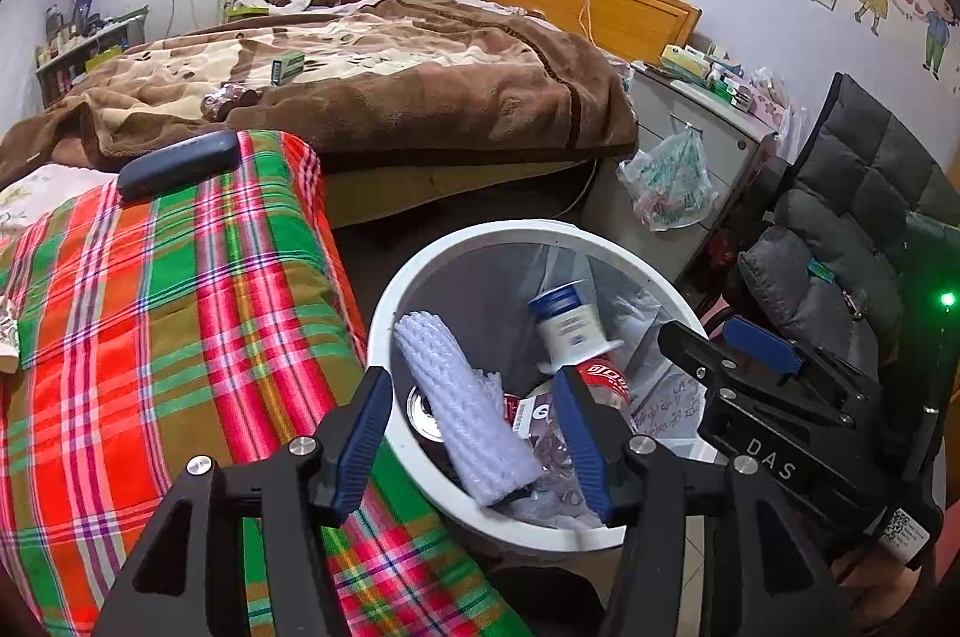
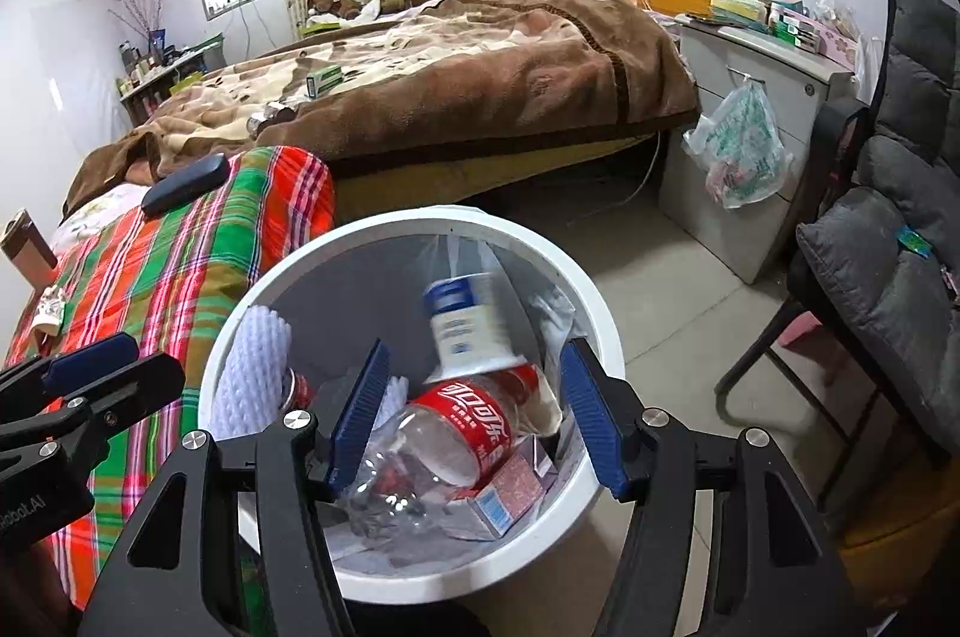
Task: Collect trash
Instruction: 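Open both tools to drop the foam net and yogurt cup into the bin, then move both tools back over the brown wrapper and patterned paper cup on the bed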
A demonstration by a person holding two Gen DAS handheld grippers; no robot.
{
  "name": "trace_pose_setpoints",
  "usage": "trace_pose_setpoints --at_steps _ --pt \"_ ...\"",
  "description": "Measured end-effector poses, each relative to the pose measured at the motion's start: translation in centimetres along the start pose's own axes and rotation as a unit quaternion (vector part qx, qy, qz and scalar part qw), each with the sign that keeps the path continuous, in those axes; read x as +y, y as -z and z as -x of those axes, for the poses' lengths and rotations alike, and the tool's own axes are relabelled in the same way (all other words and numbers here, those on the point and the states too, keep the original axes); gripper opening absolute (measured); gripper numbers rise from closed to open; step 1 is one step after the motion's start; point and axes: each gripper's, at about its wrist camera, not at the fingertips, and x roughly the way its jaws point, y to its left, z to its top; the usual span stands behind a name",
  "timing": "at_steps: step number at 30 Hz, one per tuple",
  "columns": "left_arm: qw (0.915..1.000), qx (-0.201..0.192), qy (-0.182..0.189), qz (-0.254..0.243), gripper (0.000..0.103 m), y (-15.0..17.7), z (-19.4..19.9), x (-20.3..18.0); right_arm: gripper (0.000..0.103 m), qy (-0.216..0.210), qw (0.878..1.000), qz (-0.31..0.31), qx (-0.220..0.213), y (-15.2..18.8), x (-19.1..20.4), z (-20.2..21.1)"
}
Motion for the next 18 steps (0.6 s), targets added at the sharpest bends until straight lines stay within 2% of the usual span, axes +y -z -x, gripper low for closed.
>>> trace_pose_setpoints --at_steps 18 --pt "0.9989 -0.029 -0.029 0.024 0.055 1.3 4.3 3.3 0.062 -0.027 0.999 0.015 -0.016 0.3 3.0 1.0"
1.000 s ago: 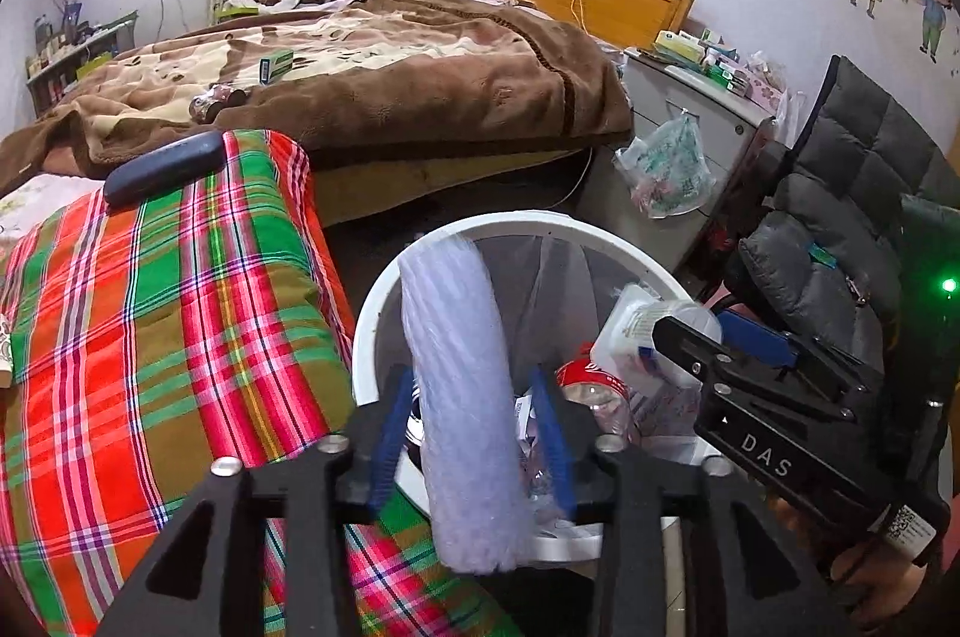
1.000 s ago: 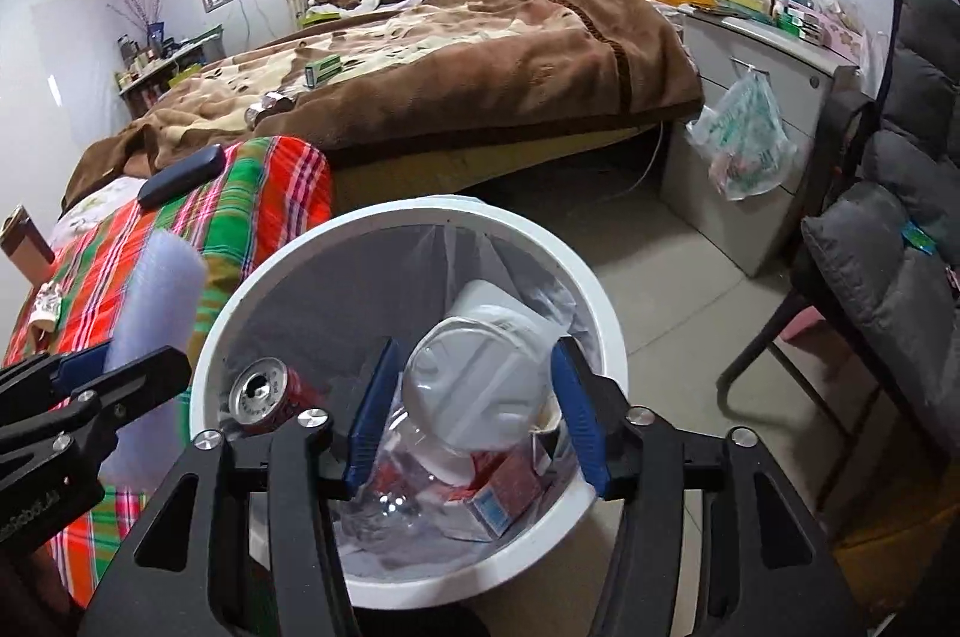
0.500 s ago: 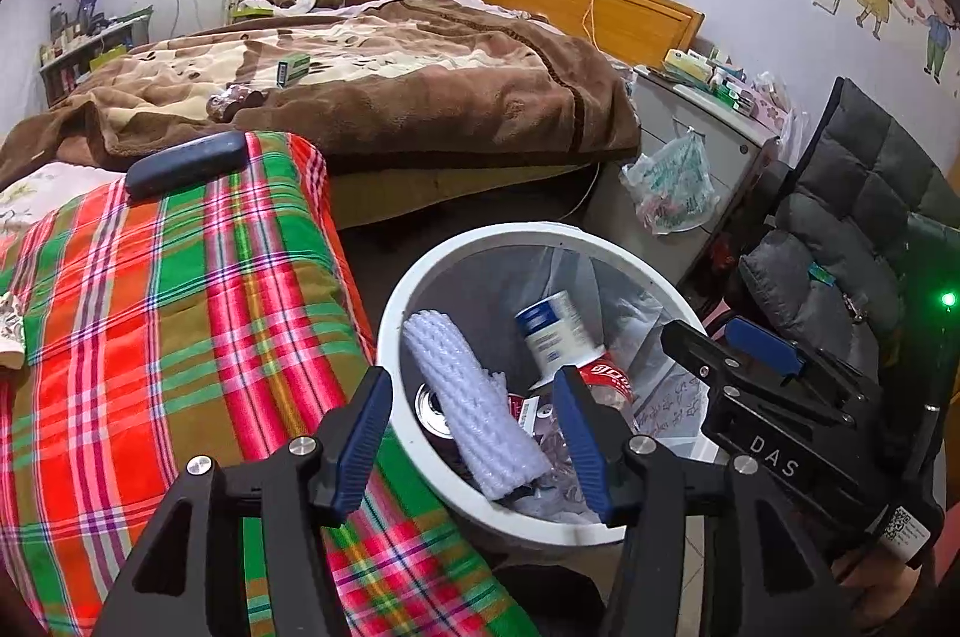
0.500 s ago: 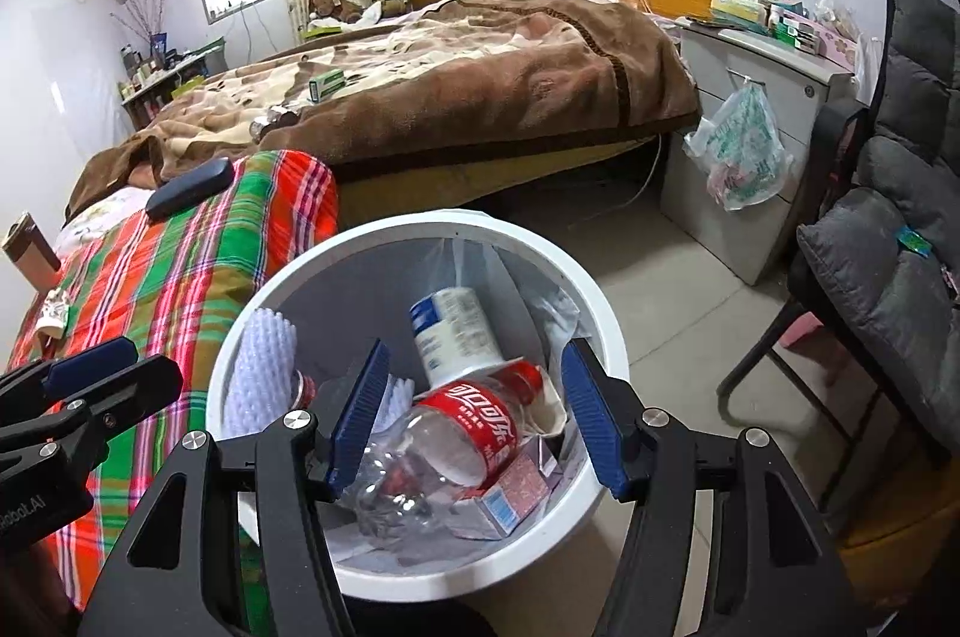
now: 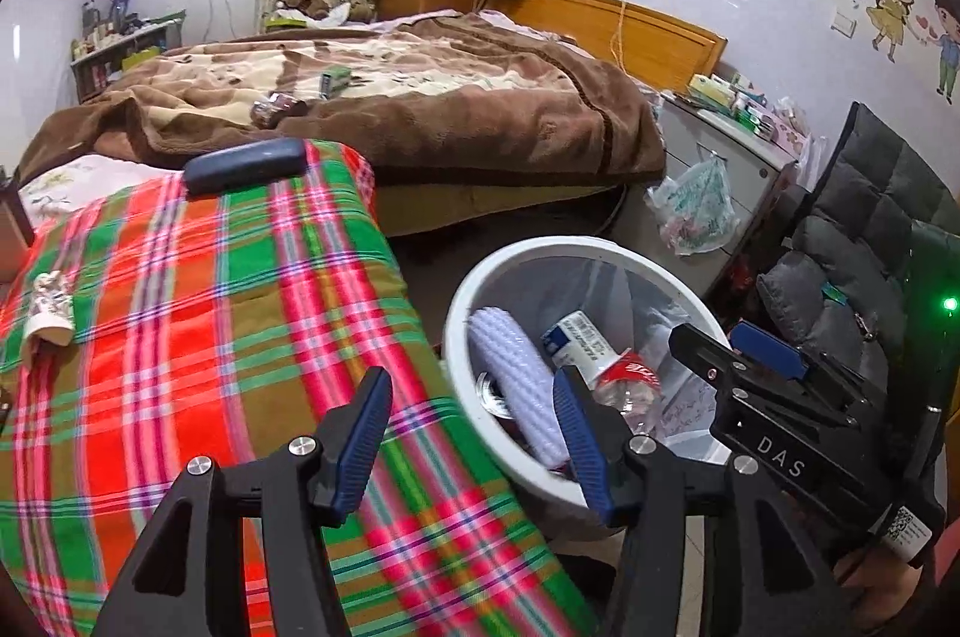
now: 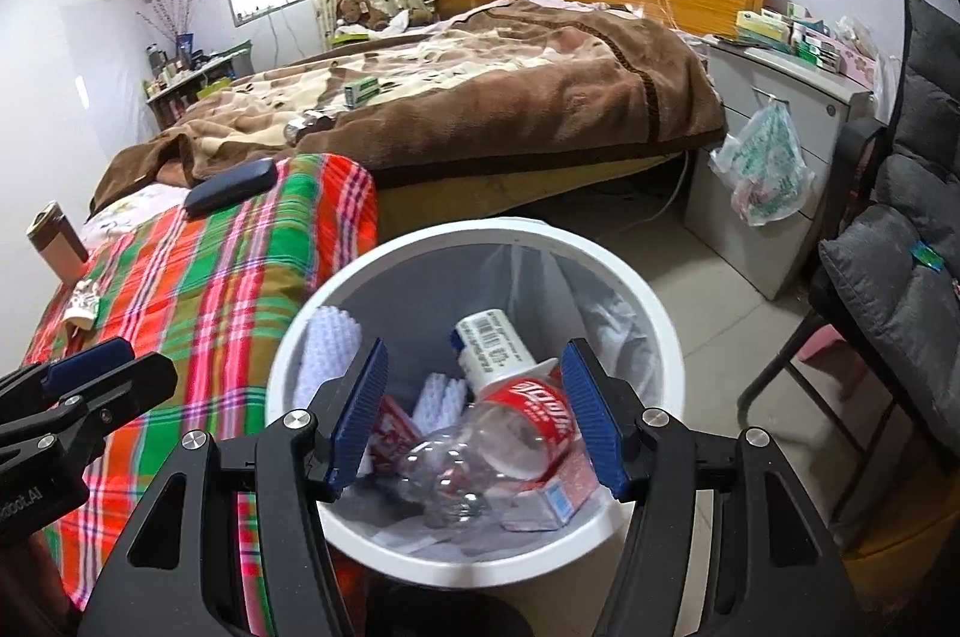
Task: Collect trash
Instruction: 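Move both tools back over the brown wrapper and patterned paper cup on the bed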
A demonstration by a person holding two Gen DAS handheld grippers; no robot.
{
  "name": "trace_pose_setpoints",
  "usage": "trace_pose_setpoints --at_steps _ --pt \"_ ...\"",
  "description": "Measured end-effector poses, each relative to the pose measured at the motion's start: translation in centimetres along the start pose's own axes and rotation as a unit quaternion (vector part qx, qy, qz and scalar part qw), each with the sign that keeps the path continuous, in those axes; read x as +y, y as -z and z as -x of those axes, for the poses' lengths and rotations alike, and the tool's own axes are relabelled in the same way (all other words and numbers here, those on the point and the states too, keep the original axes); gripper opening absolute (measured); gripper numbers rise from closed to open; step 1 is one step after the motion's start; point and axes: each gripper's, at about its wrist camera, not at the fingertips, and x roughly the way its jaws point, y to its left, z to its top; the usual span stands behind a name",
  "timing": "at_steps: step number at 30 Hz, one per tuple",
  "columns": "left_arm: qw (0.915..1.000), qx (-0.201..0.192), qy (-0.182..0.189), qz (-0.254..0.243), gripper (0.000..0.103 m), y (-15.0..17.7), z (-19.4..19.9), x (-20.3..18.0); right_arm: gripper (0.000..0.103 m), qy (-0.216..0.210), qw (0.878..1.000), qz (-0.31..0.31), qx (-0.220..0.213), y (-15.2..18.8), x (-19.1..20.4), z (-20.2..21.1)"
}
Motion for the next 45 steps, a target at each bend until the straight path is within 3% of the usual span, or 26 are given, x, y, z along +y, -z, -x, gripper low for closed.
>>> trace_pose_setpoints --at_steps 26,32,35,45 --pt "0.9913 -0.048 -0.092 0.081 0.056 3.4 7.9 13.0 0.062 -0.093 0.993 0.076 -0.013 0.2 10.5 0.3" --pt "0.9855 -0.051 -0.123 0.105 0.057 4.2 9.4 17.0 0.062 -0.118 0.988 0.101 -0.011 0.4 13.6 0.2" --pt "0.9805 -0.051 -0.157 0.106 0.058 4.7 10.1 18.8 0.062 -0.133 0.985 0.109 -0.007 0.4 15.0 0.0" --pt "0.9681 -0.041 -0.192 0.156 0.058 6.5 11.3 26.7 0.062 -0.173 0.975 0.139 0.018 0.5 20.3 -1.4"
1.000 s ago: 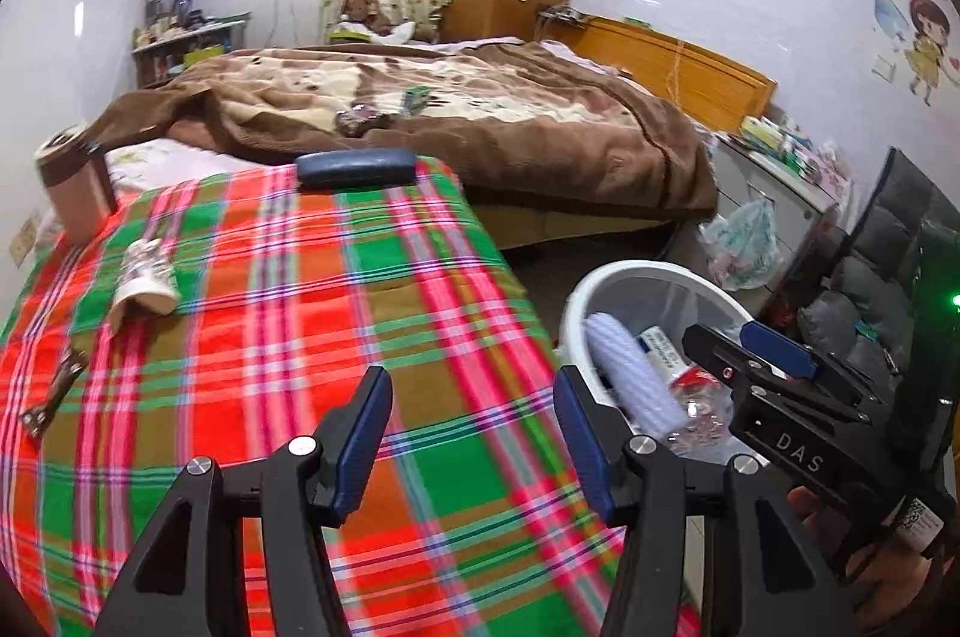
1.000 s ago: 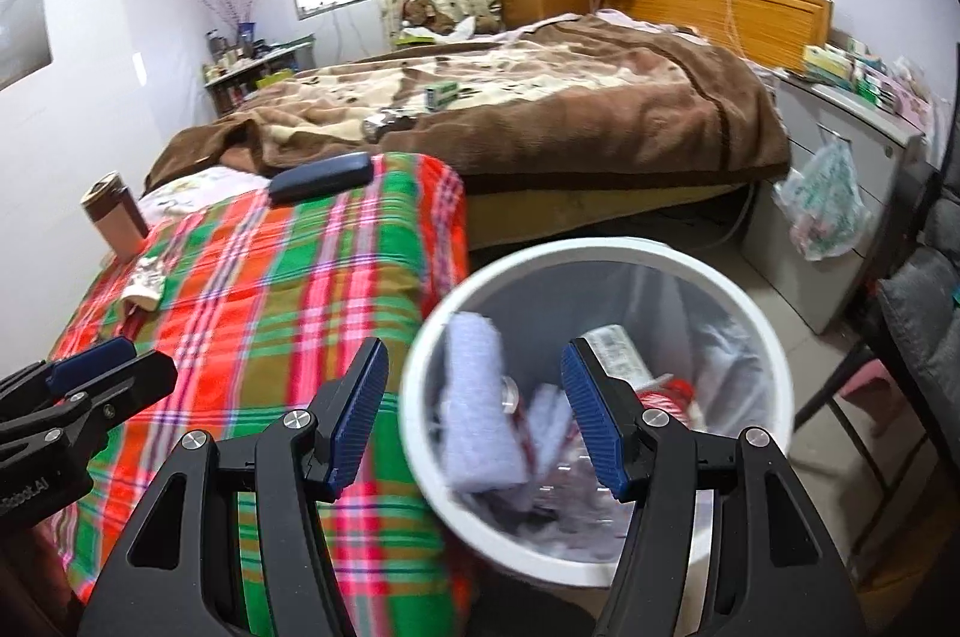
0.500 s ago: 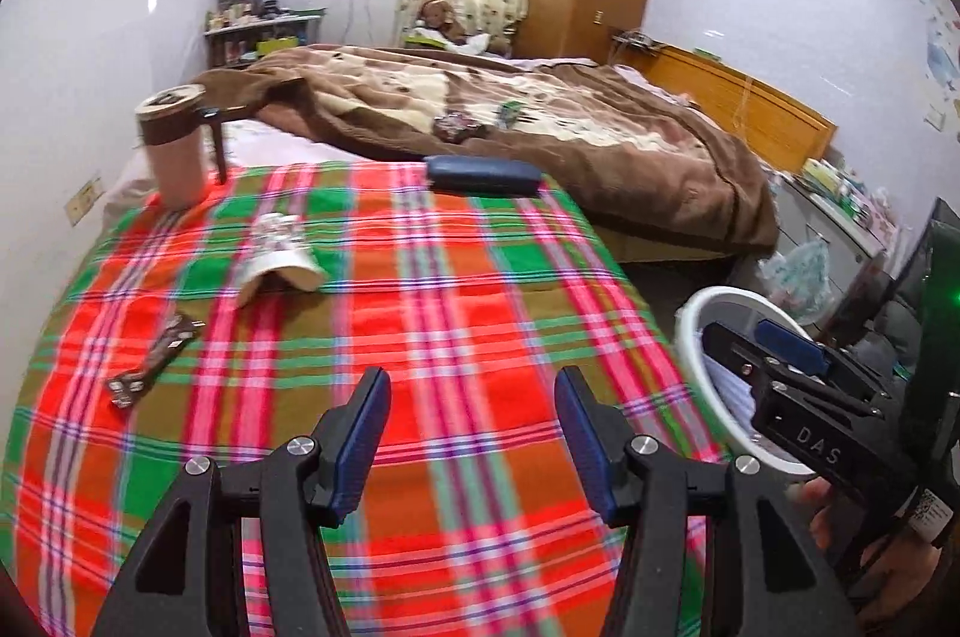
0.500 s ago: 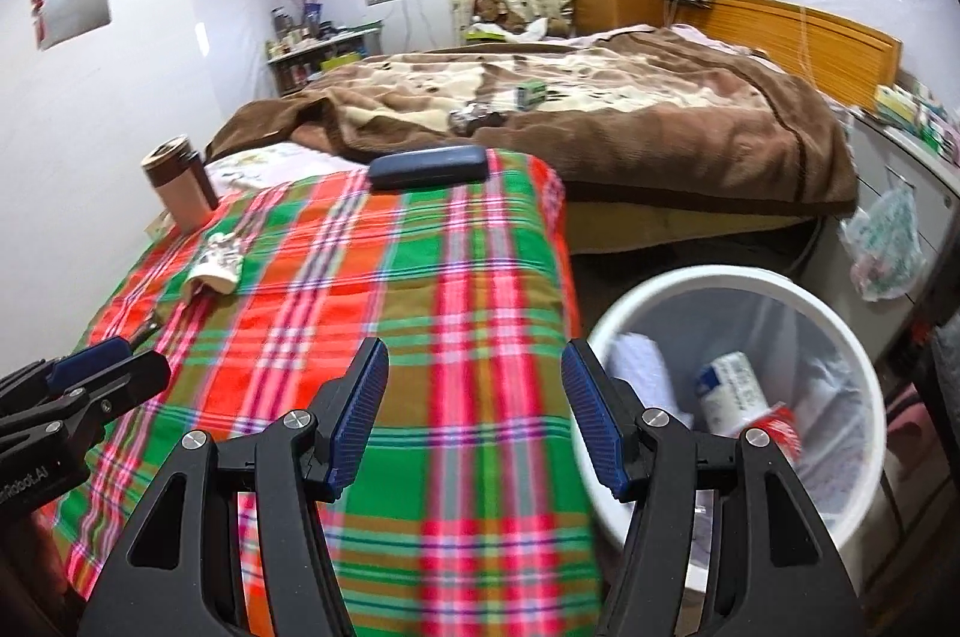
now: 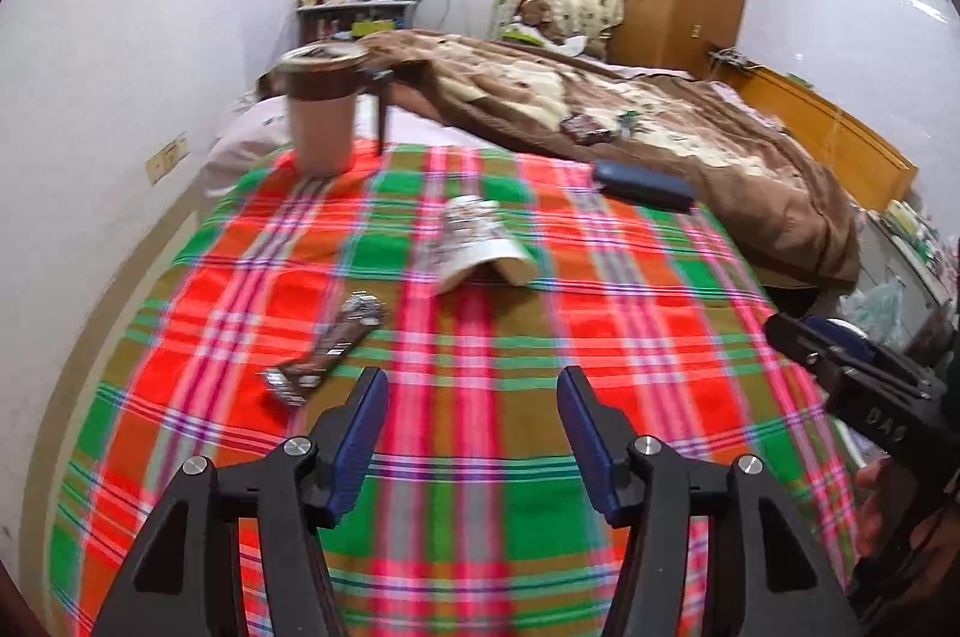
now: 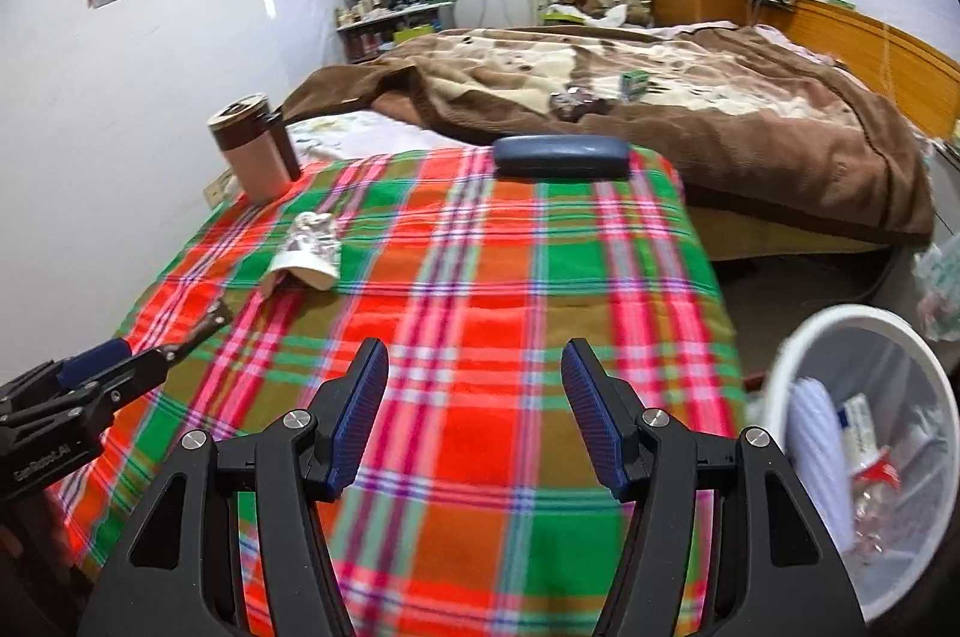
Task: Collect trash
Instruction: 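Move both tools back over the brown wrapper and patterned paper cup on the bed, then grasp the brown snack wrapper with the left tool while the right tool grasps the patterned paper cup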
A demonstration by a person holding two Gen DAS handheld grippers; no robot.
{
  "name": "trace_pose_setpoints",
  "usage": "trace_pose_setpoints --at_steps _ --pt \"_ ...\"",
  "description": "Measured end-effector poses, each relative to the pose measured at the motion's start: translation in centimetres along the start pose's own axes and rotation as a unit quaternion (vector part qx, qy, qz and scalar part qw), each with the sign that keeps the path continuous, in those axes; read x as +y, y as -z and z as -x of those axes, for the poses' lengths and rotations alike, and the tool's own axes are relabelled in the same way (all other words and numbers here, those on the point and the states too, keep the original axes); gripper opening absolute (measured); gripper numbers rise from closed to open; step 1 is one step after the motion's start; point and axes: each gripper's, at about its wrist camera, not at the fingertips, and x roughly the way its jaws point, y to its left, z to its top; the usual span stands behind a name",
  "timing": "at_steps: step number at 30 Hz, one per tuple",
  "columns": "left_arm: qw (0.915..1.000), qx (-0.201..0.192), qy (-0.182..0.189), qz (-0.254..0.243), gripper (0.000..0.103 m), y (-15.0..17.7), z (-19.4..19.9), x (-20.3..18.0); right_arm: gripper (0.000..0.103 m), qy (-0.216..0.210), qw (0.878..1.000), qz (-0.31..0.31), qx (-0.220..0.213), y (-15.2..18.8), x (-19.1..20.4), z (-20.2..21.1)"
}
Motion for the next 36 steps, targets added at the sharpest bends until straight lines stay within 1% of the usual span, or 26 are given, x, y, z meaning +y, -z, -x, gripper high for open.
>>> trace_pose_setpoints --at_steps 4,9,14,19,23,26,28,32,34,36 --pt "0.9998 0.013 -0.013 0.004 0.058 -0.2 -1.1 2.8 0.062 -0.016 1.0 0.007 0.011 -0.6 1.4 -1.3" --pt "0.999 0.034 -0.028 0.004 0.058 -0.3 -2.9 5.0 0.062 -0.033 0.999 0.004 0.022 -1.3 2.8 -3.1" --pt "0.9984 0.049 -0.024 -0.013 0.058 -0.5 -4.6 5.8 0.062 -0.039 0.999 0.013 0.035 -2.1 4.2 -4.8" --pt "0.9974 0.065 -0.028 -0.016 0.058 -0.8 -6.6 6.6 0.062 -0.052 0.998 0.018 0.044 -2.9 5.3 -6.5" --pt "0.9972 0.065 -0.035 -0.009 0.058 -1.1 -7.6 7.3 0.062 -0.063 0.997 0.024 0.045 -3.4 6.3 -7.7" --pt "0.997 0.073 -0.026 0.001 0.058 -1.2 -8.3 7.9 0.062 -0.075 0.996 0.022 0.044 -3.9 6.9 -8.4" --pt "0.9967 0.077 -0.026 0.008 0.058 -1.2 -8.8 8.2 0.062 -0.083 0.995 0.021 0.045 -4.2 7.4 -8.9" --pt "0.9967 0.077 -0.02 0.014 0.058 -1.6 -9.6 8.5 0.064 -0.097 0.993 0.028 0.055 -4.7 8.6 -10.4" --pt "0.9968 0.076 -0.021 0.018 0.058 -1.8 -9.9 8.7 0.065 -0.094 0.993 0.033 0.066 -4.7 9.3 -11.2" --pt "0.9968 0.074 -0.022 0.021 0.058 -2.0 -10.2 8.9 0.065 -0.094 0.993 0.035 0.065 -4.8 9.6 -11.6"
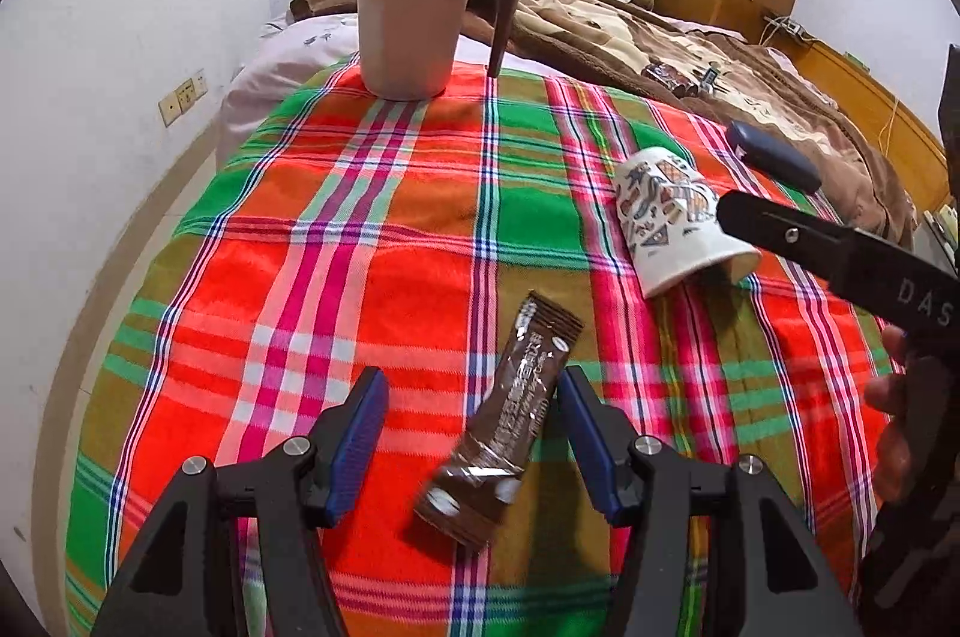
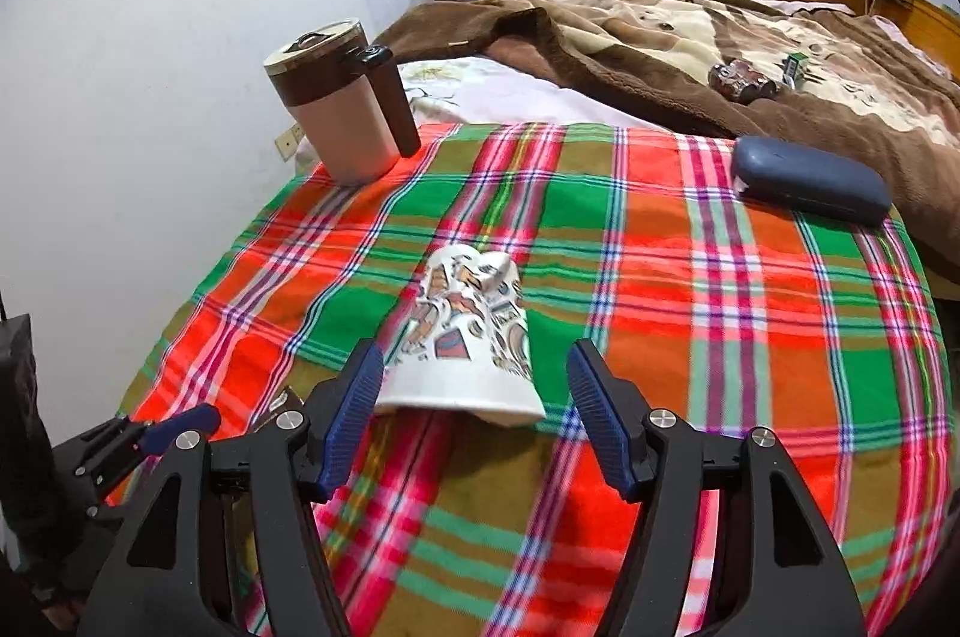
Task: Collect trash
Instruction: 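Grasp the brown snack wrapper with the left tool while the right tool grasps the patterned paper cup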
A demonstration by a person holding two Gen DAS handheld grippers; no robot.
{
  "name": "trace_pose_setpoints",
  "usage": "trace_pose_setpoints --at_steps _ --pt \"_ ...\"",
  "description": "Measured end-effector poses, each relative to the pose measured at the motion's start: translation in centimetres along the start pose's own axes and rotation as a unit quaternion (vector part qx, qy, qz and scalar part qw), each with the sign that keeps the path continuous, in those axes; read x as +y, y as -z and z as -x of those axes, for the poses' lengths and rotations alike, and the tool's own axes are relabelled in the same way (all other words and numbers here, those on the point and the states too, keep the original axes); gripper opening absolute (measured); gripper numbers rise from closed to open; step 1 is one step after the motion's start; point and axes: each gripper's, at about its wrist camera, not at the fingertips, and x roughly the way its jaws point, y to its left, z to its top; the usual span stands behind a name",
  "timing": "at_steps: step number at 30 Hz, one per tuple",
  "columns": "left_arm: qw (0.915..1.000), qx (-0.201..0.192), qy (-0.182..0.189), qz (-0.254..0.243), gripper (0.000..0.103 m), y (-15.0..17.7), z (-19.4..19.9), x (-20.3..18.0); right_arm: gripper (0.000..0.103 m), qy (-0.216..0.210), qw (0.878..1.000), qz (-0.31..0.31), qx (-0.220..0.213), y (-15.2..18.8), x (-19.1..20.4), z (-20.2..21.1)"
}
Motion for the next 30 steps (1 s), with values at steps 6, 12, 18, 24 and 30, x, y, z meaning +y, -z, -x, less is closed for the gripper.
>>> trace_pose_setpoints --at_steps 6,12,18,24,30 --pt "0.9999 -0.005 -0.001 0.009 0.058 -0.4 -0.4 0.3 0.065 0.016 1.0 0.012 0.016 -0.5 0.8 -1.3" --pt "0.9999 -0.007 -0.001 0.013 0.058 -0.6 -0.6 0.4 0.065 0.037 0.999 0.017 0.025 -0.1 0.9 -2.0" --pt "0.9999 -0.008 -0.002 0.011 0.058 -0.6 -0.8 0.3 0.065 0.042 0.999 0.021 0.019 0.4 0.9 -1.7" --pt "0.9999 -0.008 -0.009 0.002 0.055 -0.8 -1.0 0.0 0.056 0.034 0.999 0.024 0.016 0.9 1.1 -1.7" --pt "0.9998 -0.011 -0.017 0.004 0.043 -0.8 -0.9 0.1 0.052 0.029 0.999 0.019 0.012 0.9 0.9 -1.8"
